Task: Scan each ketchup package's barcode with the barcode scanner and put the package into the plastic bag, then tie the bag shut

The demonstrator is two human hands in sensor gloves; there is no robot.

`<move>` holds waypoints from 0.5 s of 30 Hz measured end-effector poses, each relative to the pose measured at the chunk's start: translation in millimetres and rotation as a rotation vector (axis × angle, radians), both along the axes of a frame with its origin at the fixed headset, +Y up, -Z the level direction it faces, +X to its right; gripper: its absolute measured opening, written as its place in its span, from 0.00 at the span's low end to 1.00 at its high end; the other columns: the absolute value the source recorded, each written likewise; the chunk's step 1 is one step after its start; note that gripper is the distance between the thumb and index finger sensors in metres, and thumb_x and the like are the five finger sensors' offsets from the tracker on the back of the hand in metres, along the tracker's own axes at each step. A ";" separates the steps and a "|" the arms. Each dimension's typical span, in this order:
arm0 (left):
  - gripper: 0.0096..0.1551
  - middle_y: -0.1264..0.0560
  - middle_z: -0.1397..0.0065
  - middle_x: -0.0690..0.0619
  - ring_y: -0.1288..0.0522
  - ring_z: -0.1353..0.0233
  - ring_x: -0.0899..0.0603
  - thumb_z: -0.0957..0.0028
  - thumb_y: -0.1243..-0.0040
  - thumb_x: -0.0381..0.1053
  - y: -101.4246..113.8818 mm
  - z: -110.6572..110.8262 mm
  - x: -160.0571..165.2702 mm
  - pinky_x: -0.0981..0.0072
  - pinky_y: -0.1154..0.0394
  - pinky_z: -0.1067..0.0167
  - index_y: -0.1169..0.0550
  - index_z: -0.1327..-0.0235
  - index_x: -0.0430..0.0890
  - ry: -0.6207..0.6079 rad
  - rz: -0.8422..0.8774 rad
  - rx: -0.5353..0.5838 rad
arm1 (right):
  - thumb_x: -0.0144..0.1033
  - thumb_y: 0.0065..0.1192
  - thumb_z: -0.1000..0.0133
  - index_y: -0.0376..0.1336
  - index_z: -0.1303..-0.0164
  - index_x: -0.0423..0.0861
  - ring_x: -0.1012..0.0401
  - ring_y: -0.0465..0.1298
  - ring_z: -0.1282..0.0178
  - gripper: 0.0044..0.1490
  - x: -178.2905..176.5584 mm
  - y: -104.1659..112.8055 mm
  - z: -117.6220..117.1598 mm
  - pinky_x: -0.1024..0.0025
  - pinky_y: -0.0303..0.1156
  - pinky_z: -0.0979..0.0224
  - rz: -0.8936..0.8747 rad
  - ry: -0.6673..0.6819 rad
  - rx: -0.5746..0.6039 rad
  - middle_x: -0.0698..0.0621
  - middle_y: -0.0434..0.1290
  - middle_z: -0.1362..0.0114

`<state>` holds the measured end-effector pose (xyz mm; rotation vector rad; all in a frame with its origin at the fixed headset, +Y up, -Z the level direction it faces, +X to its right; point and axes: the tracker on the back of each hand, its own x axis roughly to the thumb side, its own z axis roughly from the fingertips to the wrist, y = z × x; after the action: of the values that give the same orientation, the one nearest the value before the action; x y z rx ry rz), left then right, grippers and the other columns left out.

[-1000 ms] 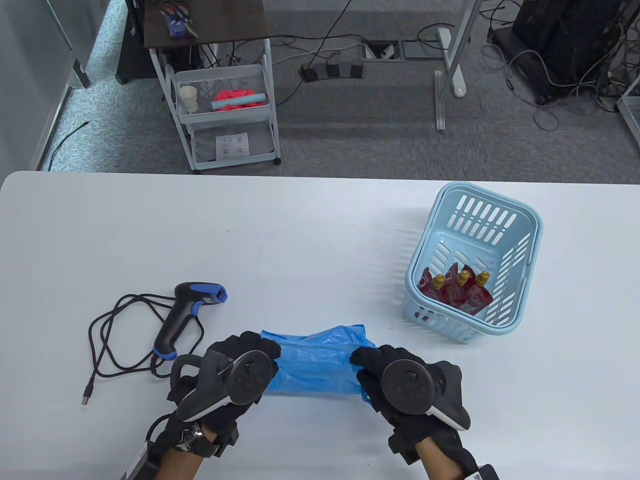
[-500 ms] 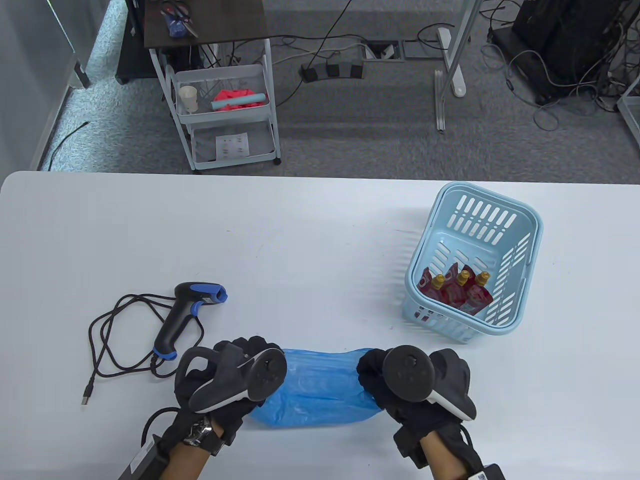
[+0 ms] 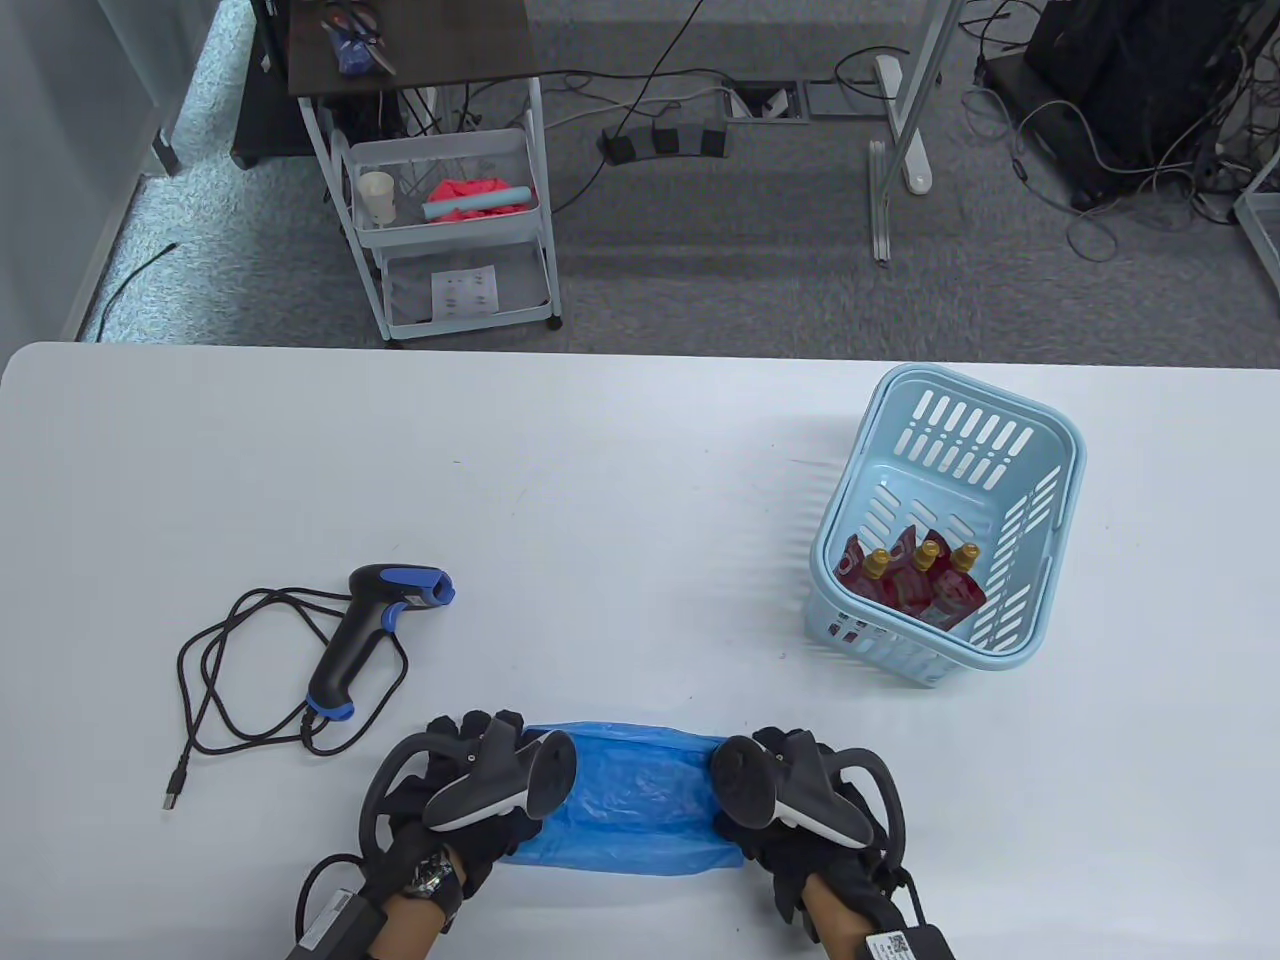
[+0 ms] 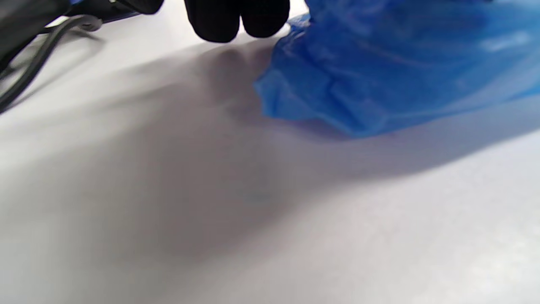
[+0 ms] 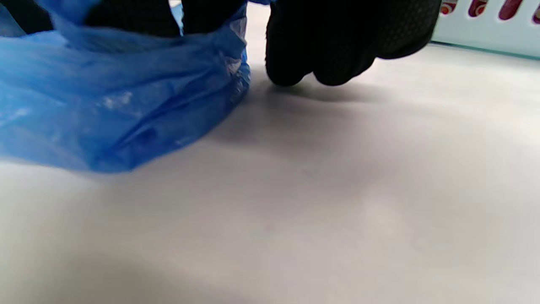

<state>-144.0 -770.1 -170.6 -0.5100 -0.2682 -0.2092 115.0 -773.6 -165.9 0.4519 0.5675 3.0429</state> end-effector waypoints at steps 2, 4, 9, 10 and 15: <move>0.54 0.45 0.15 0.48 0.40 0.16 0.33 0.59 0.33 0.68 -0.6 -0.6 -2.6 0.32 0.41 0.23 0.44 0.20 0.64 0.012 0.014 -0.010 | 0.52 0.71 0.50 0.57 0.23 0.56 0.38 0.60 0.25 0.45 3.1 -1.1 -0.4 0.39 0.58 0.24 -0.035 -0.007 -0.009 0.36 0.57 0.19; 0.53 0.45 0.15 0.48 0.39 0.16 0.34 0.58 0.33 0.67 1.4 -1.4 -5.8 0.33 0.40 0.23 0.45 0.19 0.65 0.020 0.051 0.007 | 0.52 0.71 0.49 0.55 0.22 0.57 0.38 0.58 0.24 0.46 6.7 -1.4 -1.6 0.38 0.57 0.23 -0.049 -0.019 -0.017 0.36 0.55 0.18; 0.44 0.41 0.16 0.49 0.36 0.17 0.34 0.57 0.33 0.64 15.9 -4.4 -19.6 0.34 0.39 0.24 0.35 0.24 0.64 0.093 0.264 0.034 | 0.50 0.71 0.48 0.53 0.20 0.57 0.37 0.55 0.22 0.47 7.4 -4.3 -2.6 0.37 0.54 0.22 -0.062 -0.031 -0.025 0.35 0.51 0.16; 0.41 0.41 0.16 0.49 0.36 0.17 0.34 0.56 0.33 0.64 21.2 -5.1 -23.9 0.33 0.39 0.24 0.31 0.26 0.63 0.115 0.321 0.044 | 0.50 0.71 0.48 0.53 0.20 0.56 0.37 0.55 0.22 0.47 7.2 -4.3 -2.9 0.37 0.54 0.22 -0.068 -0.034 -0.025 0.34 0.51 0.16; 0.28 0.38 0.17 0.49 0.35 0.19 0.33 0.52 0.40 0.65 45.1 -7.5 -37.7 0.34 0.38 0.25 0.19 0.40 0.57 0.173 0.532 0.093 | 0.49 0.71 0.48 0.53 0.19 0.55 0.37 0.55 0.22 0.48 5.6 -3.8 -3.9 0.37 0.54 0.22 -0.059 -0.033 -0.028 0.34 0.51 0.16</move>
<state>-181.6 -725.0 -178.1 -0.3467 -0.2156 0.3376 120.7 -777.4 -169.8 0.4096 0.5840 2.9763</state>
